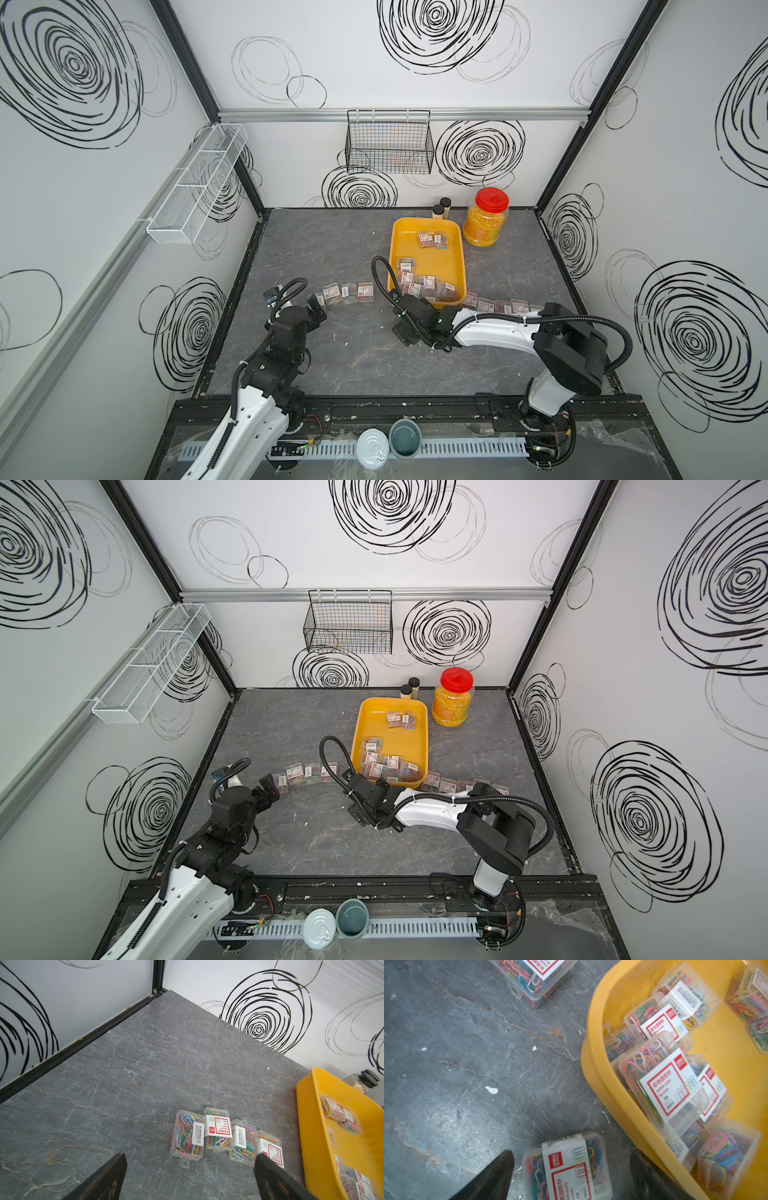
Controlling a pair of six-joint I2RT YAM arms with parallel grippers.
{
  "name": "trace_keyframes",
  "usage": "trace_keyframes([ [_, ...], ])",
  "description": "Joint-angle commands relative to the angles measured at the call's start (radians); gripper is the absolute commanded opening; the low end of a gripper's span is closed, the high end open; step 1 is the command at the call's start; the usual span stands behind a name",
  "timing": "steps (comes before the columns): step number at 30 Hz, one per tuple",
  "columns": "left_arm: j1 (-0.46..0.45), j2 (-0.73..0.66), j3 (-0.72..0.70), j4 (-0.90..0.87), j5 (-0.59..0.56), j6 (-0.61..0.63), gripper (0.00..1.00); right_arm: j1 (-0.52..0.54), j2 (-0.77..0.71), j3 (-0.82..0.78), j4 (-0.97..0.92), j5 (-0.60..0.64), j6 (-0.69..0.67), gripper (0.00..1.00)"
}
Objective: Take the paper clips out of the storage box
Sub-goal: Place the boxed paper clips at the center of the board.
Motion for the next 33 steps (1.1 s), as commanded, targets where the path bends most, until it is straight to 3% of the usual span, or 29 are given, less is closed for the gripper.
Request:
trace_keyframes([
  [1,0.004,-0.007,-0.007,0.012,-0.009,0.0,0.99,0.023,0.014,0.028,-0.005,0.06,0.073,0.91],
  [8,0.005,-0.009,-0.009,0.012,-0.009,0.001,0.99,0.061,0.142,0.136,-0.085,0.185,0.231,0.67],
  [12,0.004,-0.009,-0.009,0.013,-0.008,0.0,0.99,0.064,0.19,0.168,-0.161,0.243,0.285,0.62],
  [24,0.005,-0.013,-0.008,0.01,-0.009,0.001,0.99,0.114,0.111,0.07,-0.235,0.268,0.351,0.64],
  [30,0.005,-0.011,-0.009,0.012,-0.01,-0.001,0.99,0.142,0.039,0.077,-0.291,0.27,0.388,0.8],
  [33,0.004,-0.01,-0.008,0.011,-0.01,-0.001,0.99,0.196,0.009,0.101,-0.341,0.266,0.457,0.83],
])
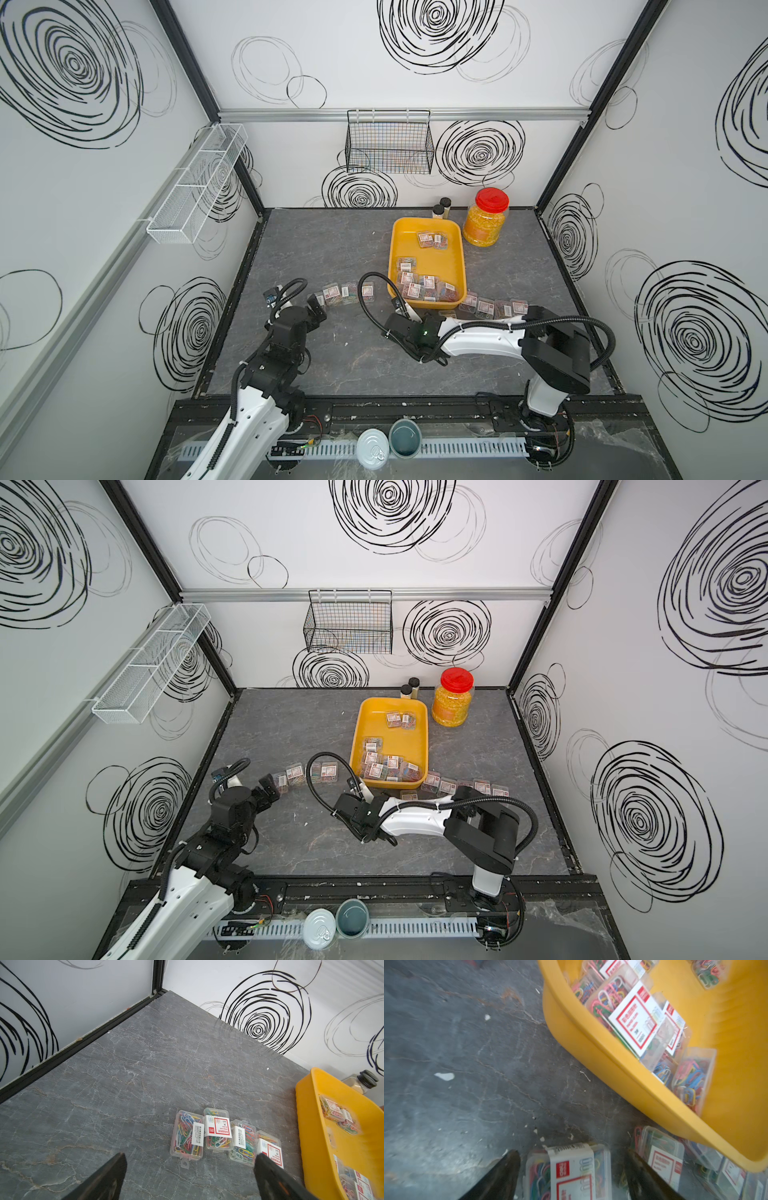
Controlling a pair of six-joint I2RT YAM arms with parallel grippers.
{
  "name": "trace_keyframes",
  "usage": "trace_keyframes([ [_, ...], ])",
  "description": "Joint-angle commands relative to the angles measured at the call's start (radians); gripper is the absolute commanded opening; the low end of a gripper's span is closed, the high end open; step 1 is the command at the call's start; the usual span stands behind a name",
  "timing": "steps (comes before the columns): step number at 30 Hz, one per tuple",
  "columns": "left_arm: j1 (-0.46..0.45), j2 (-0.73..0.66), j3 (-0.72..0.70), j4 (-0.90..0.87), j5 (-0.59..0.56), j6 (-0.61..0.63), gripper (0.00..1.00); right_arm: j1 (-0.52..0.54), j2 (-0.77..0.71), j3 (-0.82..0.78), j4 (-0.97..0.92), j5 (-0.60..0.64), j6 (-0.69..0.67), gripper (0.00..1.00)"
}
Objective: Take the paper clips out of the storage box
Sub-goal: Place the boxed paper clips at the center of the board.
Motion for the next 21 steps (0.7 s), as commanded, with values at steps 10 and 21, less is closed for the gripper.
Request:
trace_keyframes([
  [10,0.004,-0.011,-0.008,0.012,-0.01,-0.001,0.99,0.195,-0.019,-0.016,0.054,-0.222,0.313,0.61],
  [21,0.005,-0.015,-0.01,0.011,-0.009,-0.001,0.99,0.061,0.02,-0.117,0.226,-0.31,0.283,0.54],
])
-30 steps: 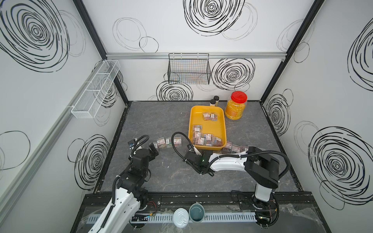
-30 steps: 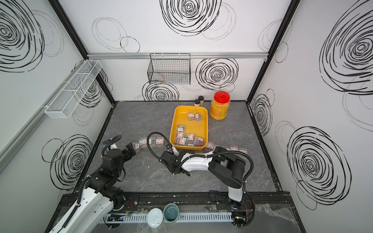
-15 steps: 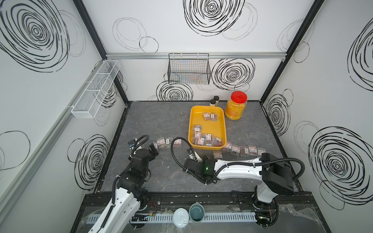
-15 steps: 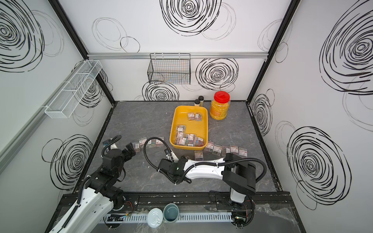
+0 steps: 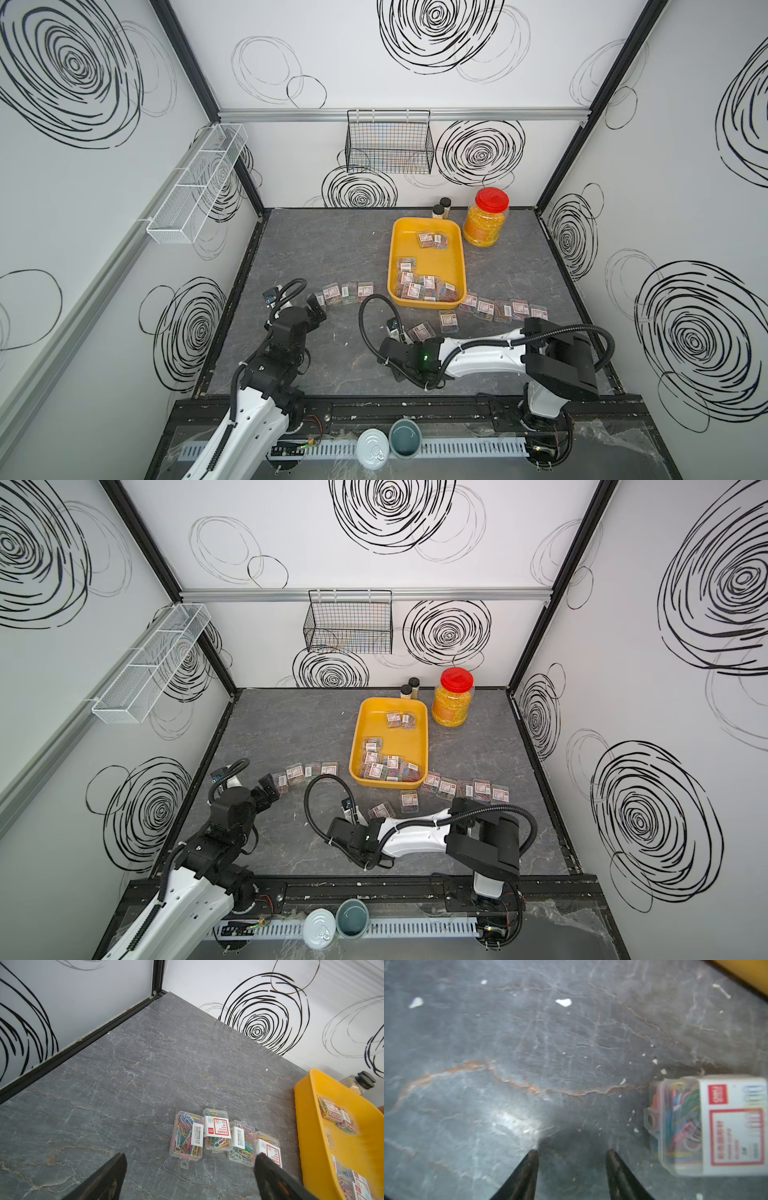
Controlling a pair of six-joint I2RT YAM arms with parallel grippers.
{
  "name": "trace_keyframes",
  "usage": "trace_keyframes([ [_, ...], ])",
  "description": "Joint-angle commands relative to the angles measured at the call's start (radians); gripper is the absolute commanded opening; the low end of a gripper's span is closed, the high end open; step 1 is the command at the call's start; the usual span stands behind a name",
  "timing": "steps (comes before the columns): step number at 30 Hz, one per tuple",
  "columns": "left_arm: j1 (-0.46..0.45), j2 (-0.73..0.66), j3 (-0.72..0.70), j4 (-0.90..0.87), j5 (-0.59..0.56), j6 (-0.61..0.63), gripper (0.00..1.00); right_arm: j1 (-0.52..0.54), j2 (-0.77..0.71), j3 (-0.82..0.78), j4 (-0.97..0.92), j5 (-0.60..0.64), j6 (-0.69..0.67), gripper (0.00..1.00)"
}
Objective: Take the paper clips out of the storage box
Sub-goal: Place the boxed paper clips at the center of the board.
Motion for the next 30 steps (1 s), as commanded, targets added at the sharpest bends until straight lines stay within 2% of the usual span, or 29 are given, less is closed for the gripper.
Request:
trace_keyframes([
  [1,0.005,-0.005,-0.009,0.012,-0.009,-0.001,0.99,-0.04,0.014,-0.024,0.054,-0.027,0.016,0.54],
  [6,0.005,0.0,-0.007,0.014,-0.011,-0.001,0.99,-0.061,0.004,-0.049,0.001,0.045,0.099,0.54],
  [10,0.004,0.002,-0.007,0.016,-0.011,0.0,0.99,-0.035,-0.018,-0.067,-0.039,0.093,0.151,0.54],
  [15,0.004,0.004,-0.008,0.015,-0.011,-0.001,0.99,-0.024,-0.068,-0.13,-0.038,0.094,0.197,0.56],
  [23,0.005,0.001,-0.008,0.016,-0.01,-0.001,0.99,-0.064,-0.137,-0.222,0.024,0.086,0.202,0.57],
  [30,0.004,0.015,-0.009,0.021,-0.008,-0.001,0.99,-0.045,-0.146,-0.194,0.081,0.071,0.142,0.56],
])
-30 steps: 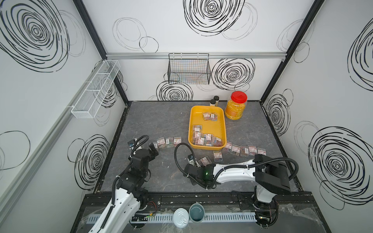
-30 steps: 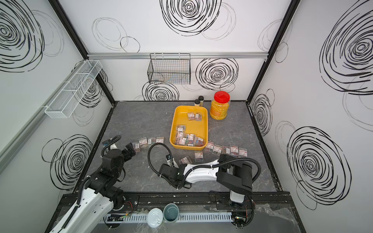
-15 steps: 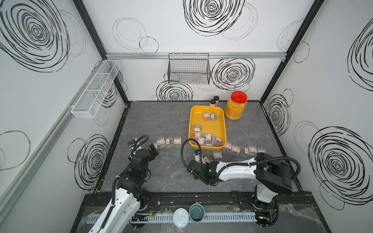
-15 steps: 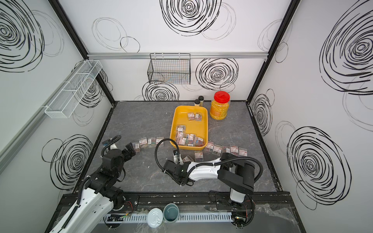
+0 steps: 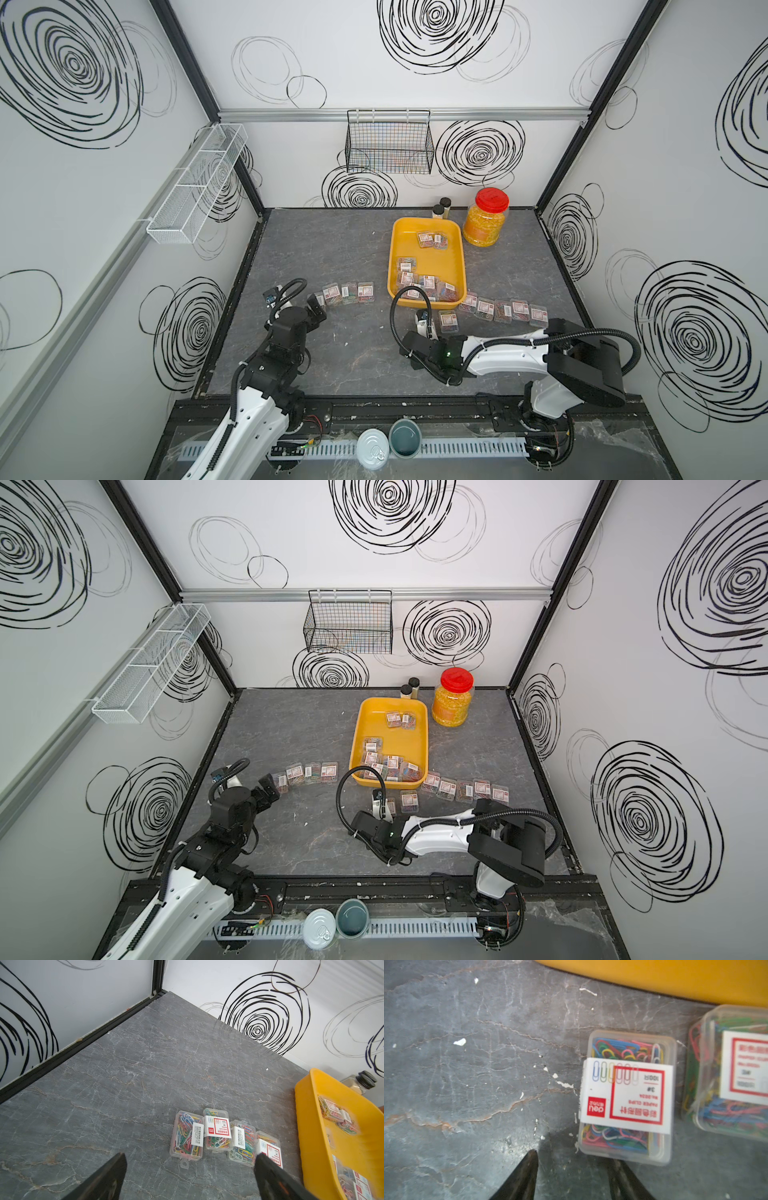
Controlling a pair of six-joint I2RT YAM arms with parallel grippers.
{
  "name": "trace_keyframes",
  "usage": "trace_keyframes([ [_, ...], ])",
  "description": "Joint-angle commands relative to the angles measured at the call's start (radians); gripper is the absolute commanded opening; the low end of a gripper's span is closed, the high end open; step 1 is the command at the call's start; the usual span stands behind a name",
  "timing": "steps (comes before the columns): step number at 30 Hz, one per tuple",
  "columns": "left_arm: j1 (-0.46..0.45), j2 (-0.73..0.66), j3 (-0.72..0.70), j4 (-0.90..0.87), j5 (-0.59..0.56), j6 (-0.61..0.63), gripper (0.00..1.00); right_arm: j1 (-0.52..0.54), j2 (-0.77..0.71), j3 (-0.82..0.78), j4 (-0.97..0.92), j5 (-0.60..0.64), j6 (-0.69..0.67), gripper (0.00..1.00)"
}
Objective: Take the paper clips out of the storage box
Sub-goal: Pick up the boxed paper clips from the storage box.
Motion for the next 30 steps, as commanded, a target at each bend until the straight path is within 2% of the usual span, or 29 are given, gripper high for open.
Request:
trace_keyframes([
  [1,0.005,0.012,-0.006,0.022,-0.009,-0.001,0.99,0.025,0.0,0.013,0.011,-0.024,-0.026,0.56],
  [6,0.005,0.024,-0.004,0.026,-0.011,0.0,0.99,0.048,0.046,0.075,0.055,-0.046,-0.054,0.54],
  [10,0.004,0.026,-0.006,0.035,-0.007,0.002,0.99,0.016,0.118,0.125,0.052,-0.027,-0.071,0.5],
  [13,0.004,0.044,-0.001,0.063,0.037,0.019,1.0,-0.029,0.147,0.144,0.044,0.008,-0.084,0.49],
  [17,0.003,0.101,0.064,0.044,0.094,0.037,0.92,-0.08,0.165,0.151,0.035,0.046,-0.087,0.49],
  [21,-0.009,0.155,0.123,0.046,0.157,0.025,0.89,-0.114,0.176,0.143,0.049,0.063,-0.084,0.48],
  [26,-0.096,0.213,0.163,0.079,0.169,-0.007,0.9,-0.132,0.182,0.147,0.06,0.097,-0.083,0.48],
  [30,-0.232,0.299,0.209,0.086,0.064,-0.02,0.9,-0.14,0.169,0.144,0.108,0.107,-0.087,0.49],
])
